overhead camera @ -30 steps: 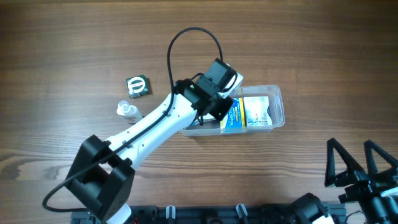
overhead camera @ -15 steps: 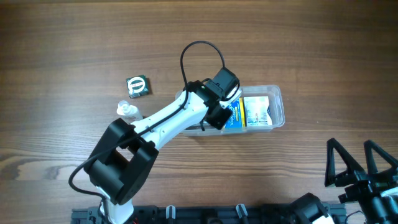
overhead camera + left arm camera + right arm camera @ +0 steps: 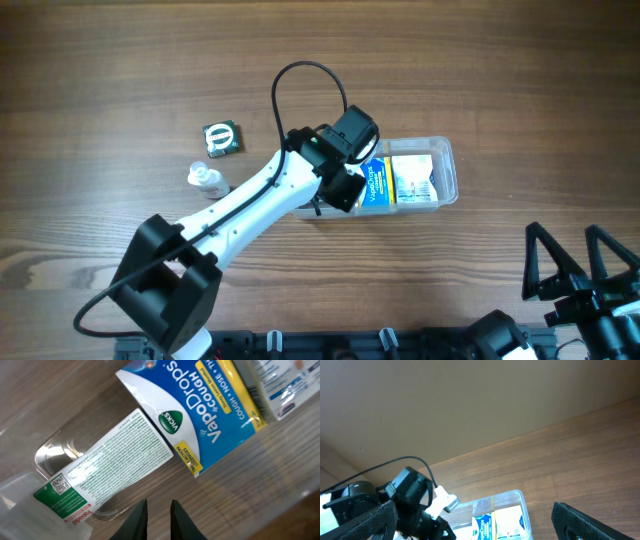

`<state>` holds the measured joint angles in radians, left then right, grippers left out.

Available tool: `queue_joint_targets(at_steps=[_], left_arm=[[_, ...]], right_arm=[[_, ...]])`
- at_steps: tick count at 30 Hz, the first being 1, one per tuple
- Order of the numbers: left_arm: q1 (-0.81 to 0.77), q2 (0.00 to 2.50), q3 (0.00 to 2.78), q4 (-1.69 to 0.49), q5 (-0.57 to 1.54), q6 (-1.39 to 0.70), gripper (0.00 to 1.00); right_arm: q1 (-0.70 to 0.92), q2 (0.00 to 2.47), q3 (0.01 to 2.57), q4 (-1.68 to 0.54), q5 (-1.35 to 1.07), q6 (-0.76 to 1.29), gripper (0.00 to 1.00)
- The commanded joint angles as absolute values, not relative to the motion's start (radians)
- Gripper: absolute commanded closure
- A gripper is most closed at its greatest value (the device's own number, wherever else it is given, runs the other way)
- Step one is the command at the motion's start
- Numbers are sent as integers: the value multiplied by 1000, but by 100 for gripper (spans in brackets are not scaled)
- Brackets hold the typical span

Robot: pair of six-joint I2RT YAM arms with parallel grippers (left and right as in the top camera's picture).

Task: Pack container
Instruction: 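Carry the white-and-green box right and lower it into the container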

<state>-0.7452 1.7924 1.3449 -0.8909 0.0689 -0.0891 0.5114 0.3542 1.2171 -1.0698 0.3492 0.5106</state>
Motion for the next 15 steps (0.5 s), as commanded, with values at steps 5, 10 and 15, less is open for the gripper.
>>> queue_joint_targets(at_steps=[5,10,15], left_arm=[[-750,1851,1236,-803,-28,-181,85],[-749,1854,1183,-731,-61,-180,80],[-748,1876,1160,-662,-115,-164,76]], right_arm=[[513,350,1216,-1068,369,500,0],[513,350,1216,-1068,369,500,0],[513,350,1216,-1068,369,500,0]])
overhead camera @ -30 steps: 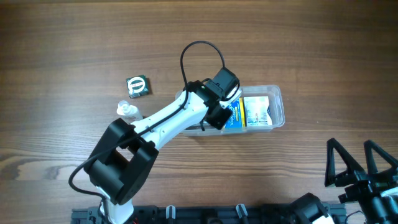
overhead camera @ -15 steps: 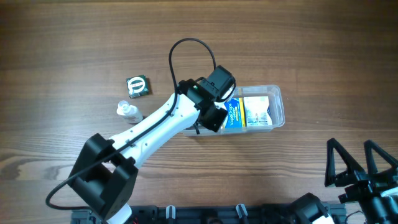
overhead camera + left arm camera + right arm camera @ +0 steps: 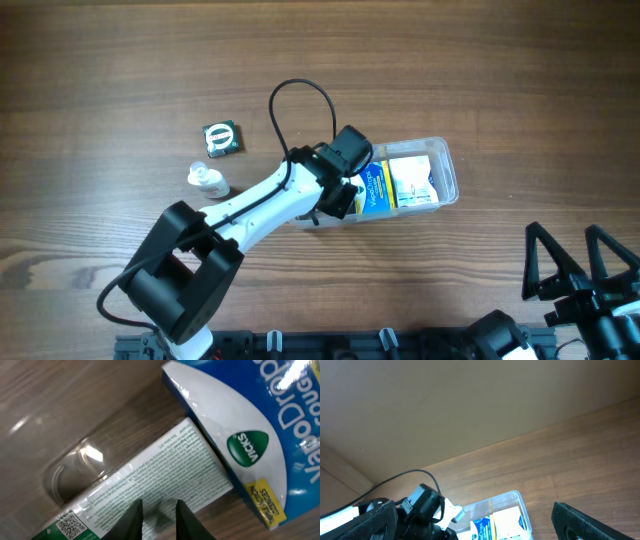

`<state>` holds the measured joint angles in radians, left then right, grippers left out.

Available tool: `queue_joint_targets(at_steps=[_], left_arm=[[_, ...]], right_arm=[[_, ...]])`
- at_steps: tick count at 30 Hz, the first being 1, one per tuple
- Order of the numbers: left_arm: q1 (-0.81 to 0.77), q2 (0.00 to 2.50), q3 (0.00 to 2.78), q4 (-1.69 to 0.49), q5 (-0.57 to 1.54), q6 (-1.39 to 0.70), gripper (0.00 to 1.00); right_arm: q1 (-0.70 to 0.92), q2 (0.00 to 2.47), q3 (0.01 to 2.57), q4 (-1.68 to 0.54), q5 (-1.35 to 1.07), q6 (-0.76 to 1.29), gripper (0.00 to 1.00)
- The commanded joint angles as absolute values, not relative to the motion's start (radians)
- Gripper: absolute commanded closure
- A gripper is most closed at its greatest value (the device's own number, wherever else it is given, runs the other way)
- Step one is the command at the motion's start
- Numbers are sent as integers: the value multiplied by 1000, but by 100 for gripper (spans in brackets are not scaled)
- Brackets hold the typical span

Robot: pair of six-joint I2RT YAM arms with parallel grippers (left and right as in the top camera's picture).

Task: Pack container
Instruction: 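Carry the white-and-green box right and lower it into the container, then return the left gripper to the green Zam-Buk tin and grasp it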

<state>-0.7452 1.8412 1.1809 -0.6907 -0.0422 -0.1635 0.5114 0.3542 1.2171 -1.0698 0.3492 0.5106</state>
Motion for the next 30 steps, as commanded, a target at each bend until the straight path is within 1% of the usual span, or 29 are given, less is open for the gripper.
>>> queue_joint_targets(at_steps=[1,6,7,9,12,15,18,19,22,26,27,30], left_arm=[[-748,1880,1160,-640,-142,-164,76],[-741,1882,1160,-531,-294,-164,76],[-737,1881,1161,-516,-313,-164,77],[-737,1871,1166,-515,-314,-165,80],[-737,1824,1171,-516,-327,-165,79],[-745,1716,1208,-582,-294,-166,71],[-744,1549,1255,-677,-259,-165,63],[-735,1469,1259,-699,-259,-165,57],[-672,1293,1259,-739,-296,-165,49],[-490,1154,1259,-774,-311,-165,40],[-408,1144,1259,-794,-289,-165,39],[-238,1181,1259,-849,-196,-165,33]], right_arm=[[513,350,1216,-1068,369,500,0],[513,350,1216,-1068,369,500,0],[513,350,1216,-1068,369,500,0],[513,350,1216,-1068,369,500,0],[513,350,1216,-1068,369,501,0],[513,350,1216,-1068,369,500,0],[513,350,1216,-1068,369,500,0],[513,350,1216,-1068,369,500,0],[513,350,1216,-1068,369,500,0],[513,350,1216,-1068,369,500,0],[513,350,1216,-1068,369,500,0],[513,350,1216,-1068,369,500,0]])
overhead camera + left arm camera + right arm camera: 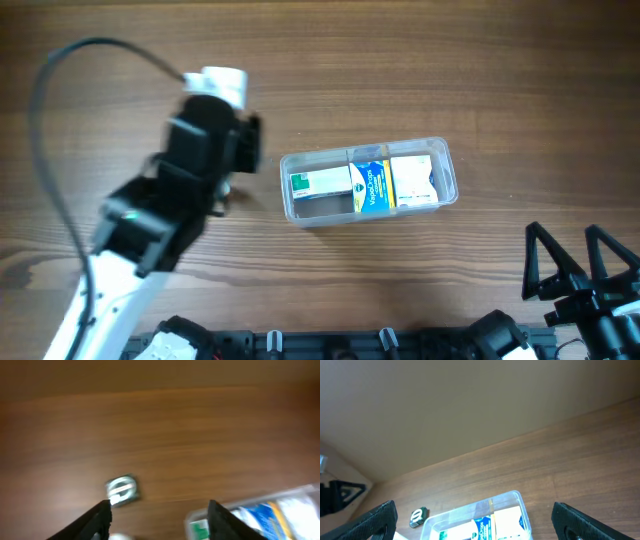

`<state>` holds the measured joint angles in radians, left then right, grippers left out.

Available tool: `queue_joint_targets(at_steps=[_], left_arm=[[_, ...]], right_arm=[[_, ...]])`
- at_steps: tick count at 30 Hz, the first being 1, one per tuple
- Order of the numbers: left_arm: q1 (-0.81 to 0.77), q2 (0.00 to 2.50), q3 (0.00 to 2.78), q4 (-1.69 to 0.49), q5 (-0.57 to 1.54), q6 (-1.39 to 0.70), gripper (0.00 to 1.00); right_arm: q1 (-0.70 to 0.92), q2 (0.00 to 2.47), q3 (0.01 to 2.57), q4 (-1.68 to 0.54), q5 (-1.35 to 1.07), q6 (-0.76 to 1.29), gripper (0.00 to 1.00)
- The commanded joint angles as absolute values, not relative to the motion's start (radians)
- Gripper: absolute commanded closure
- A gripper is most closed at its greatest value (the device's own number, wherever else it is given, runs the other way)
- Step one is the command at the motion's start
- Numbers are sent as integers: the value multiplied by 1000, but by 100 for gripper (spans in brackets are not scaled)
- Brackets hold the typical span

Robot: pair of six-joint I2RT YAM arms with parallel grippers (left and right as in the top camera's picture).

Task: Pack container
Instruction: 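Return the left gripper to the green Zam-Buk tin and grasp it, then carry the Zam-Buk tin over and drop it into the container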

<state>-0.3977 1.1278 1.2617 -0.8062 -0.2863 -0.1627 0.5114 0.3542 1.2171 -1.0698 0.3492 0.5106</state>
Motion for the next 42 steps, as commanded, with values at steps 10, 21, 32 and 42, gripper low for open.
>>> queue_joint_targets(at_steps=[10,21,32,42], left_arm=[[-54,1436,1259,-844,-26,-165,34],[-55,1758,1259,-685,23,-166,27],[-54,1986,1259,-502,56,-166,16],[-54,1995,1259,-497,30,-134,22]], right_arm=[[513,350,1216,-1068,369,500,0],[513,350,1216,-1068,369,500,1],[513,350,1216,-1068,369,500,0],[513,350,1216,-1068,369,500,0]])
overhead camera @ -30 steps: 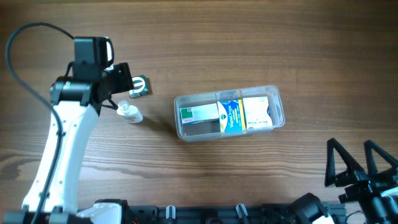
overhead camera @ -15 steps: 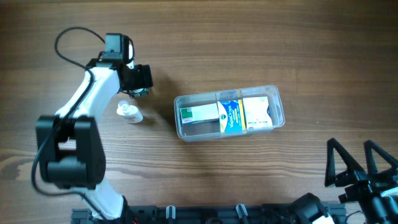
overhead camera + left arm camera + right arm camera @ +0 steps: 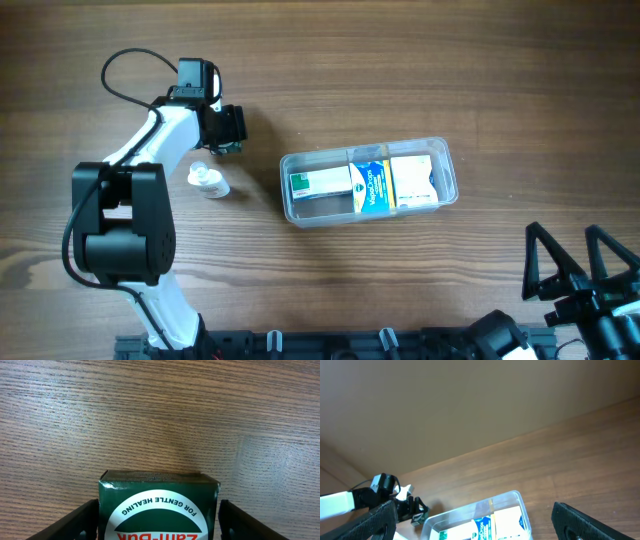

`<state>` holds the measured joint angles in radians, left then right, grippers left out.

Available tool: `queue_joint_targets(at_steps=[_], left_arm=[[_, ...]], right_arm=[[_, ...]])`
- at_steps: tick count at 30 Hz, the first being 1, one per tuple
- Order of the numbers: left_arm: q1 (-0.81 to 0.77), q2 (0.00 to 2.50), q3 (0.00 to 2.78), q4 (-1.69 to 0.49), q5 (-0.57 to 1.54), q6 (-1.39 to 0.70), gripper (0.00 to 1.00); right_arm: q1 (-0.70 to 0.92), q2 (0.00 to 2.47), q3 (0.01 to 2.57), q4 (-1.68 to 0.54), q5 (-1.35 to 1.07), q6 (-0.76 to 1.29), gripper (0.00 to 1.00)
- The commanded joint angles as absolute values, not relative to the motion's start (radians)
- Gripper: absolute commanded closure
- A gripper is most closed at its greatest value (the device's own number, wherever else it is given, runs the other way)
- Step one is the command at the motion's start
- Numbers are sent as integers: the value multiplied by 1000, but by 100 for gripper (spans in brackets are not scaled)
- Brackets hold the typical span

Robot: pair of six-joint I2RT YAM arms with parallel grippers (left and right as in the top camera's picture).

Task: Pack container
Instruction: 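Carry the Zam-Buk tin over and drop it into the container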

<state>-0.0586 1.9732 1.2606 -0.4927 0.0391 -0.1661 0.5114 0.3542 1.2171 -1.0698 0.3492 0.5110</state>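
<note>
A clear plastic container (image 3: 447,160) lies at mid-table. It holds a green-and-white box (image 3: 318,184), a blue VapoDrops box (image 3: 370,187) and a white box (image 3: 412,180) side by side. A dark green Zam-Buk box (image 3: 159,510) lies on the table to the container's upper left. My left gripper (image 3: 225,128) is down over it, open, one finger on each side. A small white bottle (image 3: 208,180) lies just below that spot. My right gripper (image 3: 475,507) is open and empty, parked at the lower right corner.
The left arm (image 3: 150,135) reaches from the bottom edge up the left side, its black cable (image 3: 120,65) looping above. The right gripper's black fingers (image 3: 545,265) stick up near the front right edge. All else in view is bare brown wooden tabletop (image 3: 480,70).
The left gripper was raised well above the table's left half, open, with the green box small below it. Now it is low over that box, fingers on either side. The right arm stayed put.
The left gripper was first low in the container's left end, fingers close together over the green-and-white box, and still there half a second later. Then it was out, raised and open, with that box left inside. Now it straddles the green Zam-Buk box.
</note>
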Motion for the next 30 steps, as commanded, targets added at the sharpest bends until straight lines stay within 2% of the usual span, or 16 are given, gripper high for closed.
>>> queue_joint_targets(at_steps=[1,10,13,14,24,30], left_arm=[[-54,1995,1259,-501,29,-118,22],[-54,2041,1259,-543,7,-58,22],[-54,2037,1259,-537,7,-56,44],[-54,2029,1259,-530,7,-56,47],[-90,1760,1400,-624,7,49,53],[-278,1533,1411,-710,7,49,53]], right_arm=[[513,350,1216,-1068,369,500,0],[513,350,1216,-1068,369,500,0],[513,350,1216,-1068,369,500,0],[513,350,1216,-1068,369,500,0],[513,350,1216,-1068,369,500,0],[513,350,1216,-1068,369,500,0]])
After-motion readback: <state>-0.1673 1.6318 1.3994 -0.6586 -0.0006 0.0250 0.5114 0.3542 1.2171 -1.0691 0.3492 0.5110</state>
